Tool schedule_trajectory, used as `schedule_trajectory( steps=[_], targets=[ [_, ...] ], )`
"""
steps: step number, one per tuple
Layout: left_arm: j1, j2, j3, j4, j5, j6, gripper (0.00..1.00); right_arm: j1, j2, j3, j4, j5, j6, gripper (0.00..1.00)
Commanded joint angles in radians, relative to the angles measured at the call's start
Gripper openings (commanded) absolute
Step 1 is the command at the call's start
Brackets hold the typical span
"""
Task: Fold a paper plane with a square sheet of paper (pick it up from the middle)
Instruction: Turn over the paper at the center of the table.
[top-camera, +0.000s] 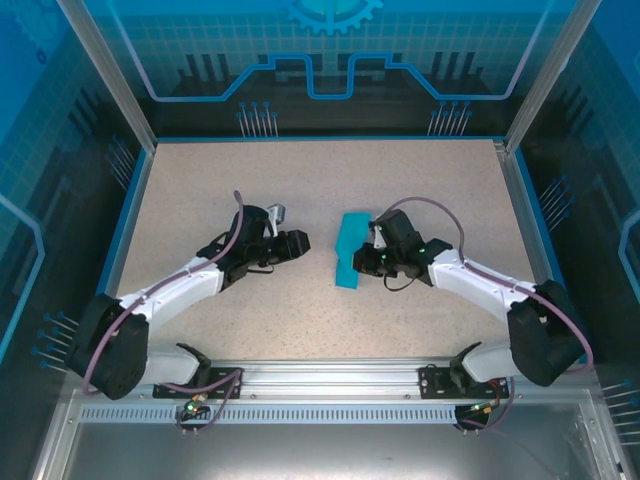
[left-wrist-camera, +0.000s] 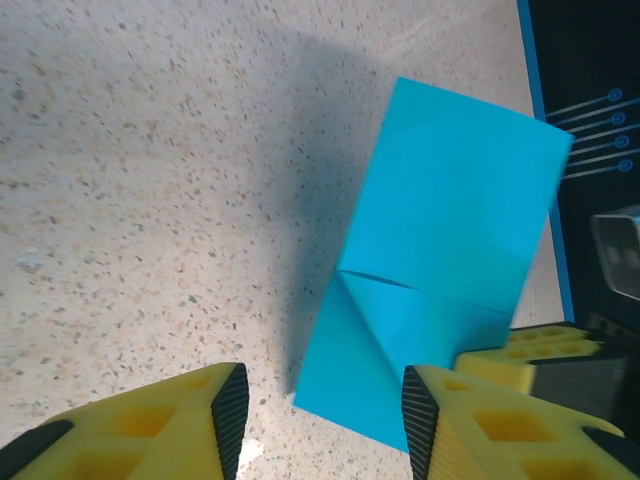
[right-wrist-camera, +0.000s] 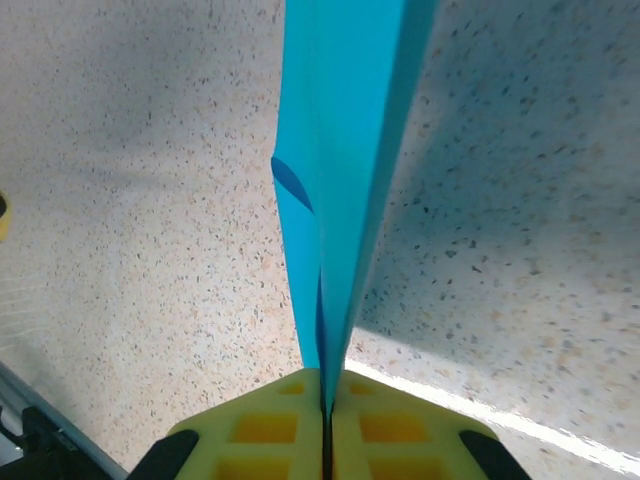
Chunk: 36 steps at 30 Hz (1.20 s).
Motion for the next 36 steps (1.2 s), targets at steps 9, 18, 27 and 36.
schedule_trajectory(
  steps=[9,18,27,36],
  targets=[
    [0.024,-0.133,-0.084,0.013,-0.111,0.017,0.58,0.042,-0.093,0.226,-0.480,0.314,-0.134,0.11],
    [0.054,-0.190,-0.130,0.007,-0.164,0.003,0.63,0.213,0.122,0.536,-0.954,0.795,-0.056,0.10],
    [0.090,-0.292,-0.196,-0.046,-0.285,-0.047,0.67,0.320,0.490,0.771,-1.183,0.909,0.075,0.07],
    [0.117,-0.440,-0.261,-0.124,-0.405,-0.076,0.73,0.354,0.722,0.877,-1.110,0.741,0.044,0.07]
  ],
)
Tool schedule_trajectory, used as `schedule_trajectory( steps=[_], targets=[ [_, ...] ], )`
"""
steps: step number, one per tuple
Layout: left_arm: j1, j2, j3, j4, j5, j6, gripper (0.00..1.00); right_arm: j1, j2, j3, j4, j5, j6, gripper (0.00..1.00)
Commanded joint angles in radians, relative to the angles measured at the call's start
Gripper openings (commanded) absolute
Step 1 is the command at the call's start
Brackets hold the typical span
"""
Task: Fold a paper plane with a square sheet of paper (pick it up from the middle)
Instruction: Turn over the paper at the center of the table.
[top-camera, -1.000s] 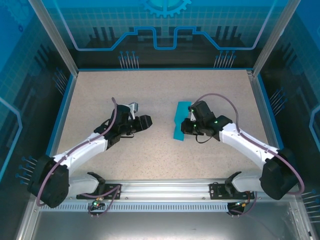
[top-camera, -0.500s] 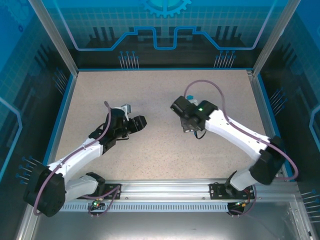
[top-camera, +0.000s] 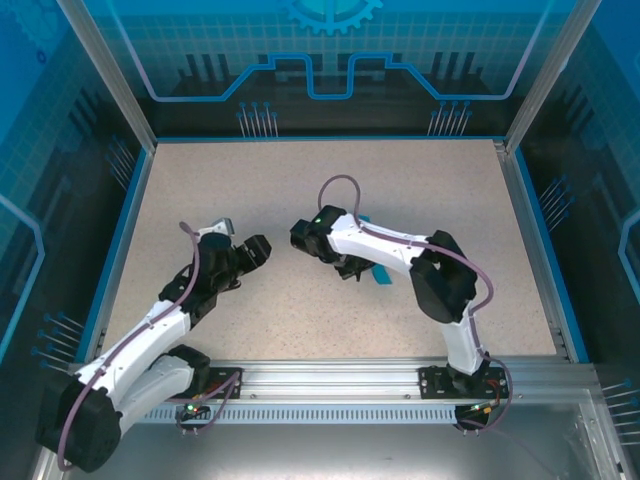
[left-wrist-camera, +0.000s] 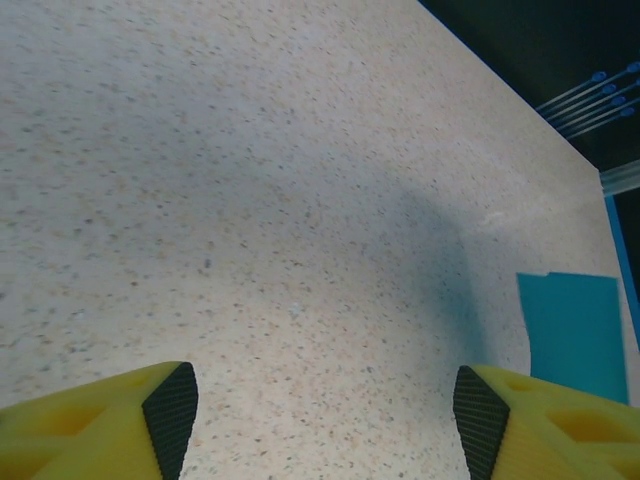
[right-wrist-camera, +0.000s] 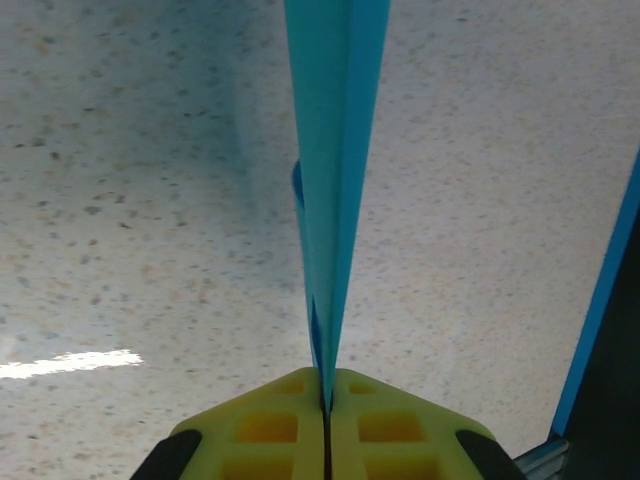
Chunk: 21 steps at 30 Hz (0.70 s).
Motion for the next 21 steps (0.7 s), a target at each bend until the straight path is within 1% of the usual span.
schedule_trajectory(
  steps=[1,5,9,14,16,19,21],
  targets=[
    [0.017,-0.036,-0.021,-0.050,-0.064,-0.018,0.73,0.021,0.058,0.048,0.009,-0.085,0.005,0.07],
    [0.021,-0.047,-0.019,-0.069,-0.060,-0.018,0.74,0.024,0.106,0.074,0.052,-0.150,-0.016,0.09],
    [0.022,-0.057,-0.021,-0.081,-0.051,-0.021,0.74,0.027,0.140,0.105,0.092,-0.217,-0.034,0.14],
    [0.022,-0.057,-0.022,-0.087,-0.036,-0.025,0.75,0.027,0.168,0.135,0.141,-0.278,-0.044,0.17],
    [0.022,-0.057,-0.019,-0.090,-0.030,-0.023,0.75,0.025,0.168,0.139,0.165,-0.305,-0.043,0.24],
    [0.022,-0.056,-0.010,-0.100,-0.015,-0.016,0.75,0.016,0.151,0.127,0.227,-0.371,-0.052,0.30],
    [0.022,-0.052,-0.005,-0.109,-0.003,-0.011,0.75,0.006,0.107,0.083,0.301,-0.426,-0.052,0.31]
  ],
)
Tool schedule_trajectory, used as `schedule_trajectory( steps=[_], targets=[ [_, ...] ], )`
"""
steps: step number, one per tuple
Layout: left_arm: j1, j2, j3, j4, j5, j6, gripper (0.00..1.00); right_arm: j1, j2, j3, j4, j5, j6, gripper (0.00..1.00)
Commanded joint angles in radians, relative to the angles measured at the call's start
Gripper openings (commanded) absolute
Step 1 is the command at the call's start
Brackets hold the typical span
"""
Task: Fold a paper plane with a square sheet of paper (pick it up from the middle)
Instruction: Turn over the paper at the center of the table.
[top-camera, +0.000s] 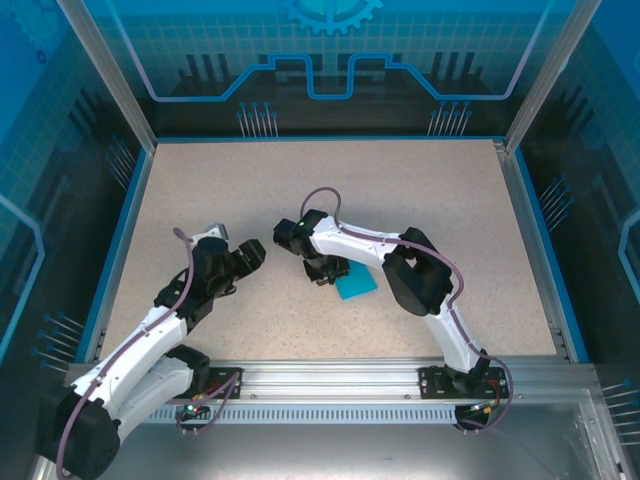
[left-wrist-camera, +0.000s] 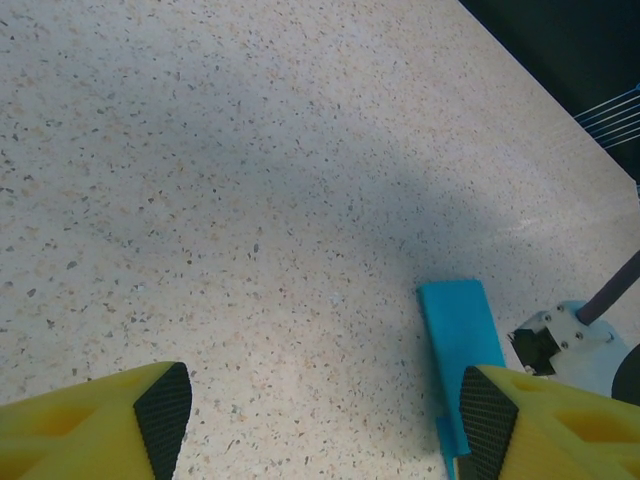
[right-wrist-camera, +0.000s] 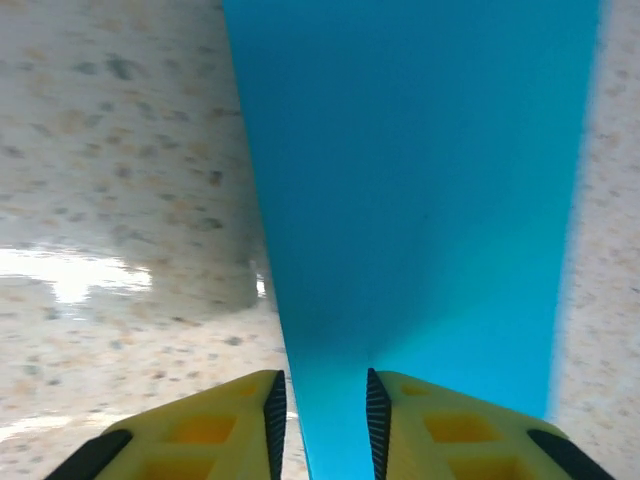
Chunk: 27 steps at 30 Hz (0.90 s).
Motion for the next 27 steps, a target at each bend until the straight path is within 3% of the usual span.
schedule_trajectory(
  steps=[1,3,7,14,27],
  targets=[
    [0.011,-0.006,0.006,-0.028,0.030,0.013,0.75,-0.011,-0.078,-0.059,0.147,-0.137,-0.009,0.32],
    [0.011,-0.001,0.009,-0.030,0.050,0.021,0.76,-0.032,-0.167,-0.157,0.281,-0.230,-0.021,0.40],
    [0.012,0.017,0.015,-0.028,0.083,0.028,0.76,-0.093,-0.305,-0.338,0.451,-0.310,-0.020,0.42],
    [0.011,0.098,0.046,-0.003,0.170,0.057,0.78,-0.238,-0.413,-0.583,0.736,-0.528,-0.042,0.32],
    [0.011,0.148,0.054,0.024,0.221,0.069,0.80,-0.269,-0.388,-0.717,0.869,-0.604,-0.022,0.26]
  ],
)
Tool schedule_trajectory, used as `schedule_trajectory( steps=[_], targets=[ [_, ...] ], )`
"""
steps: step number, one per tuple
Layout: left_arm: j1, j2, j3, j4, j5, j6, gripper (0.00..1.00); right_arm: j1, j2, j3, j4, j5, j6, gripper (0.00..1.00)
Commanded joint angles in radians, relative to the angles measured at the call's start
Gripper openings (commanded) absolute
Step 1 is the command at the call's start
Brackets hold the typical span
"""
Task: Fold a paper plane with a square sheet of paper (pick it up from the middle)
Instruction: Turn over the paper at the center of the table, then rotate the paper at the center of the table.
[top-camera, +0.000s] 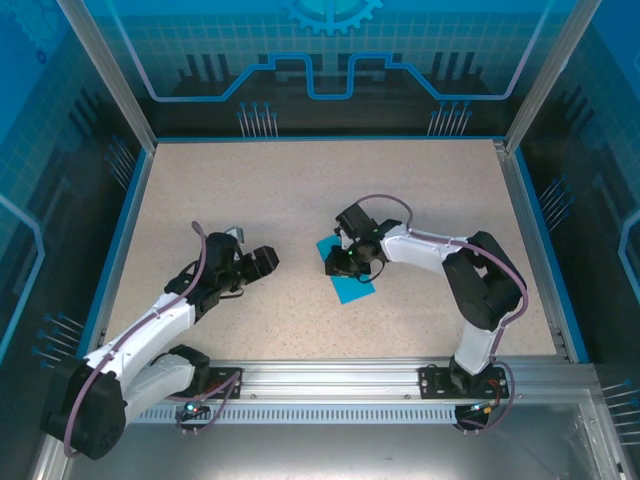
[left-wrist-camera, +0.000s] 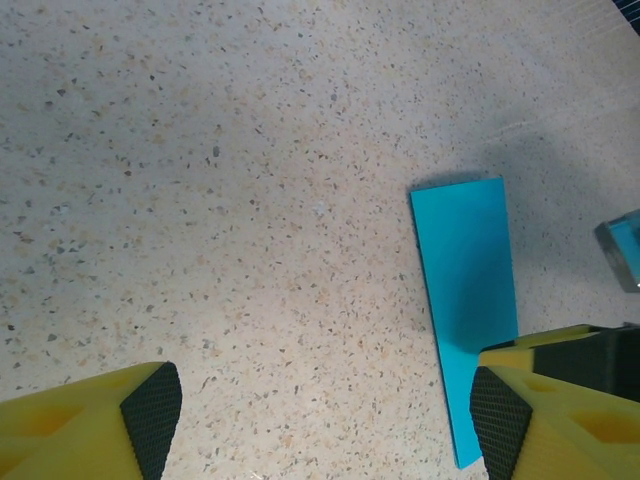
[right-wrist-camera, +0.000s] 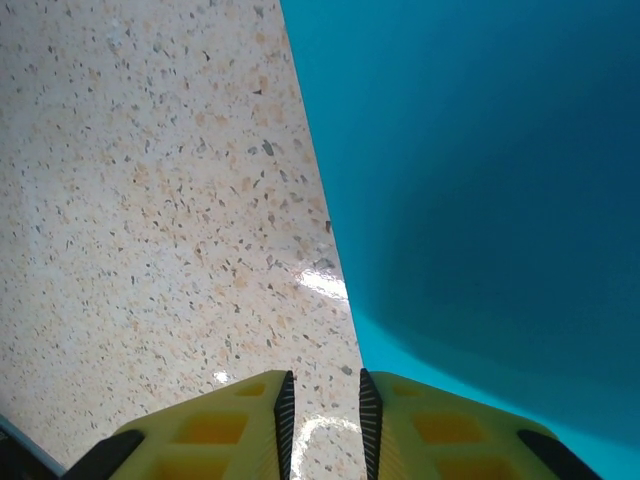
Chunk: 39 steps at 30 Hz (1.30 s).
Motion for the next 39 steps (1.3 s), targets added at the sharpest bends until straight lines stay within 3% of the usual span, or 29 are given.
schedule_trajectory(
  steps=[1,11,17,25,30,34,39],
  targets=[
    [0.011,0.009,0.031,0.023,0.032,0.019,0.80,-0.008,0.019,-0.042,0.064,-0.041,0.015,0.26],
    [0.011,0.046,0.033,0.049,0.056,0.013,0.80,-0.008,0.038,-0.129,0.147,-0.006,0.111,0.26],
    [0.011,0.045,0.039,0.046,0.065,0.013,0.81,0.008,0.035,-0.233,0.287,0.032,0.337,0.27],
    [0.011,0.052,0.035,0.056,0.089,0.013,0.80,0.115,0.012,-0.246,0.371,0.156,0.592,0.27],
    [0.011,0.040,0.039,0.042,0.101,0.019,0.81,0.101,-0.075,-0.216,0.261,0.195,0.488,0.28],
    [0.011,0.066,0.040,0.079,0.178,0.033,0.78,0.071,-0.190,-0.216,0.184,0.218,0.372,0.30],
    [-0.002,0.208,0.100,0.160,0.331,0.039,0.62,-0.036,-0.270,-0.288,0.184,0.138,0.278,0.32]
  ],
)
